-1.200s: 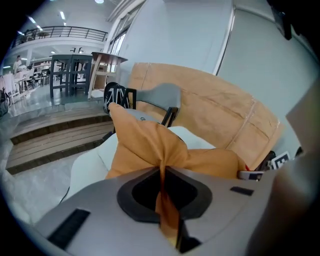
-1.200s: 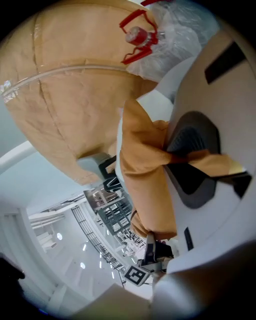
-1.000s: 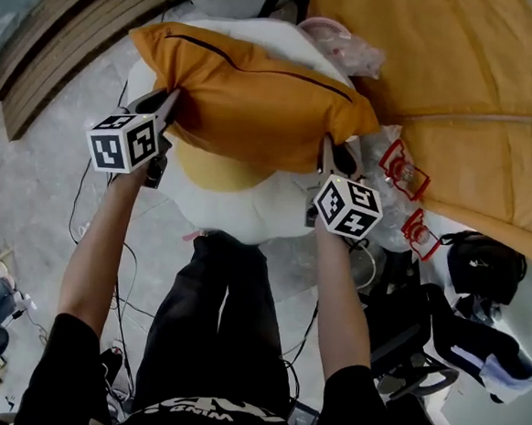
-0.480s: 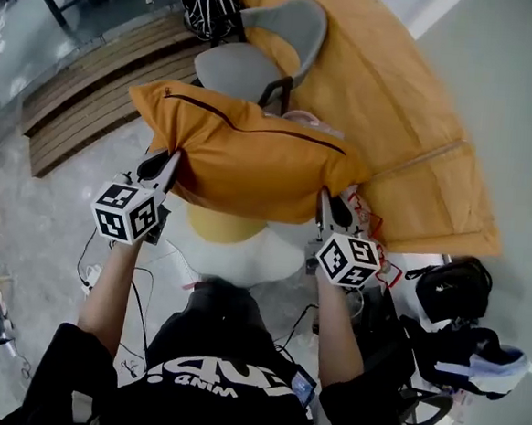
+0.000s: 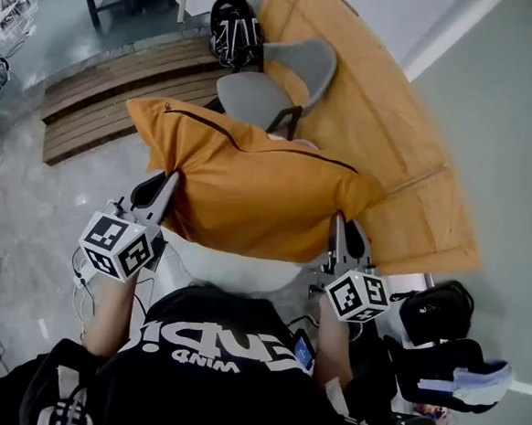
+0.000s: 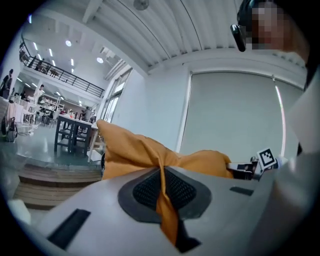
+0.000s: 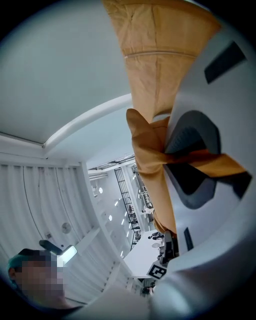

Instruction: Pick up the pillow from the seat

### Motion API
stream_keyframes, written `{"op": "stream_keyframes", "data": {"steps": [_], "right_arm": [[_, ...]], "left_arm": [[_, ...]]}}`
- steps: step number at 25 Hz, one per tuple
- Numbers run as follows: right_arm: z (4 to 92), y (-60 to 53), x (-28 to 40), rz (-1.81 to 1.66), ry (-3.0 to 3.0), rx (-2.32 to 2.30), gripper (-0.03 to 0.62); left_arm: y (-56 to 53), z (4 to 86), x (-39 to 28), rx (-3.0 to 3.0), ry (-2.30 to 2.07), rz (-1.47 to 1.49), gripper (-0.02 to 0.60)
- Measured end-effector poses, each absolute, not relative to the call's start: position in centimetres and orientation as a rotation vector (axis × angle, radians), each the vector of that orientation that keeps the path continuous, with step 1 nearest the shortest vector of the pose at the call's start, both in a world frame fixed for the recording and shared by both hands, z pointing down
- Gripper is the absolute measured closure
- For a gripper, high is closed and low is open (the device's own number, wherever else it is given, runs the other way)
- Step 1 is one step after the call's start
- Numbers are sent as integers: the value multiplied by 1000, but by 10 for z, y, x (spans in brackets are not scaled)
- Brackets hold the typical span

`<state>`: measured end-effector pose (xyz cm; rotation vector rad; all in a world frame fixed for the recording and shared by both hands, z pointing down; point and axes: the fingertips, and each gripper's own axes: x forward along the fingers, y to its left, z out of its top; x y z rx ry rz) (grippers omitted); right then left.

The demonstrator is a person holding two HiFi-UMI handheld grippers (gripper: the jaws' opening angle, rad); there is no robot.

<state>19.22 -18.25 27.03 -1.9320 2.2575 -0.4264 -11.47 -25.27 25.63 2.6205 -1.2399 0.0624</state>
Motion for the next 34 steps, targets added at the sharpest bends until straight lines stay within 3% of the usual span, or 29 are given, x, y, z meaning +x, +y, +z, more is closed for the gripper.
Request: {"op": "stream_keyframes", "data": {"steps": [34], "right_arm": [[283,-194,182,-453,2274,-1934,537]], "left_arm": [[-248,265,-130,2601,-1291,98,560]]}}
